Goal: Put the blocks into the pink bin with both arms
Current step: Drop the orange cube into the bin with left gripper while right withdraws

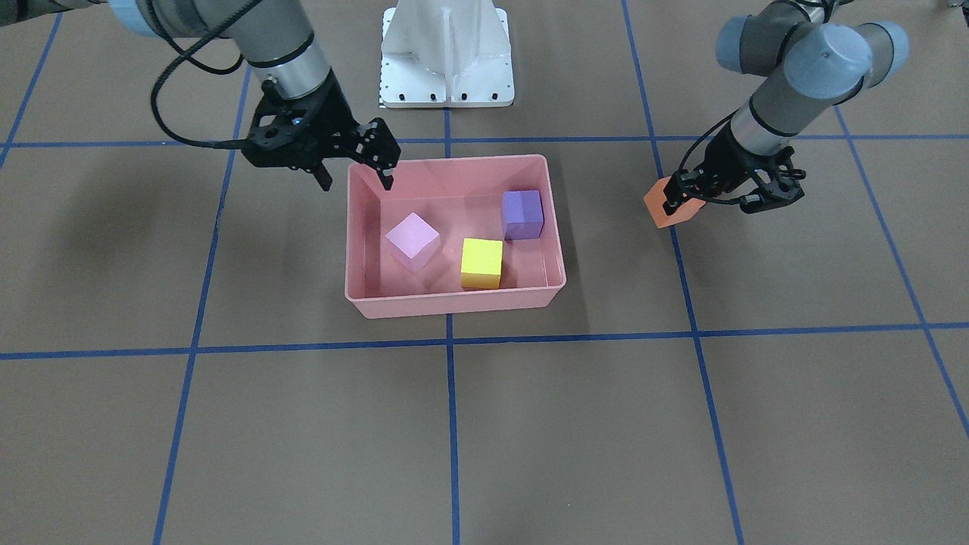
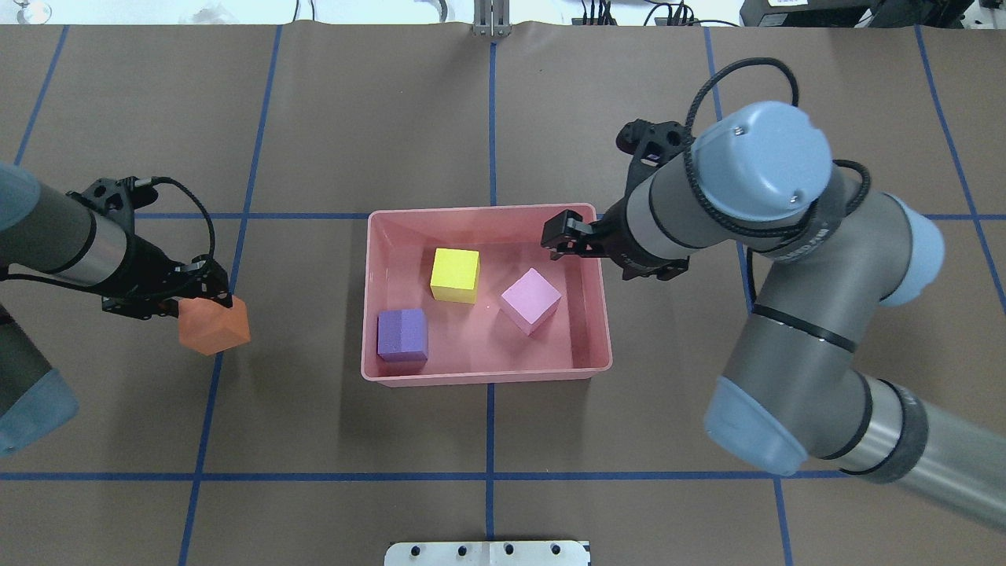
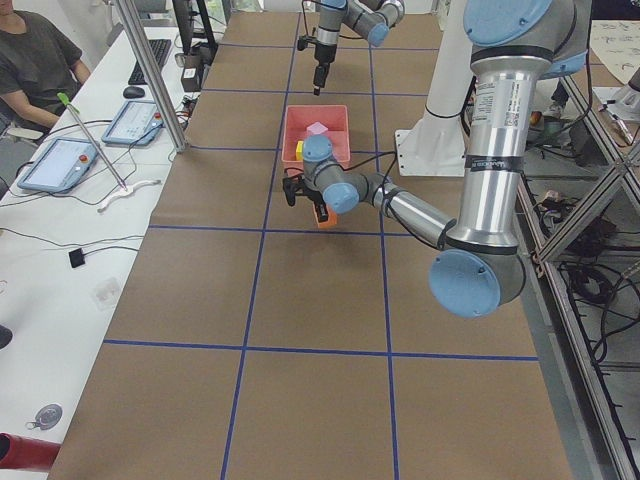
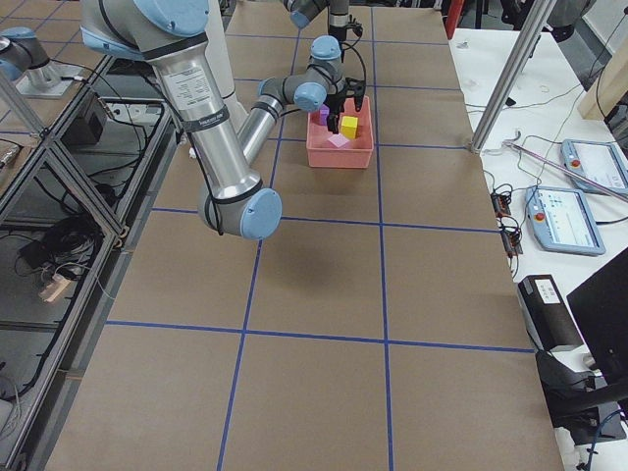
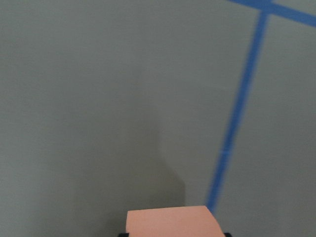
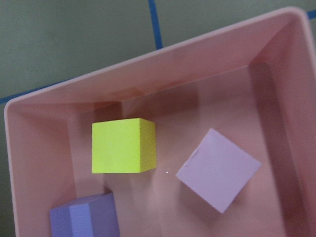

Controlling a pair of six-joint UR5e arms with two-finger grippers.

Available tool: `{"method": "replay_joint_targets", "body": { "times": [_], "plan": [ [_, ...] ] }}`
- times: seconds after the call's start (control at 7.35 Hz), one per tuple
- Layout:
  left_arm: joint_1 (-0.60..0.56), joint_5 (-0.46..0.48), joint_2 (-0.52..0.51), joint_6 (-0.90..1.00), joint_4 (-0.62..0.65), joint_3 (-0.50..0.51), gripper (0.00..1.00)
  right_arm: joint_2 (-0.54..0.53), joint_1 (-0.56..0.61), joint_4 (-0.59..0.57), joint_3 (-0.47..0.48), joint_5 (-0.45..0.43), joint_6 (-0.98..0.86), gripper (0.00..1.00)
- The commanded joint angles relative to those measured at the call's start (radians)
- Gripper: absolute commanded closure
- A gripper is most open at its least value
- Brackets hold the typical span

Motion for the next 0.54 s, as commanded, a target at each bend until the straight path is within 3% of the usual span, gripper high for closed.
{"method": "replay_joint_targets", "body": {
  "times": [0.0,0.14,0.27,0.41],
  "plan": [
    [-0.013,-0.01,-0.295,-0.14,0.246,-0.024,1.0,-0.156,0.039,0.006,0.073,0.021,-0.128,0.0],
    [-0.013,-0.009,-0.416,-0.167,0.363,-0.018,1.0,-0.169,0.041,0.006,0.071,0.021,-0.145,0.0],
    [-0.001,-0.007,-0.496,-0.214,0.393,0.028,1.0,-0.181,0.047,0.006,0.07,0.021,-0.149,0.0],
    [0.099,0.023,-0.58,-0.295,0.38,0.136,1.0,-0.186,0.05,0.008,0.072,0.022,-0.156,0.0]
  ]
}}
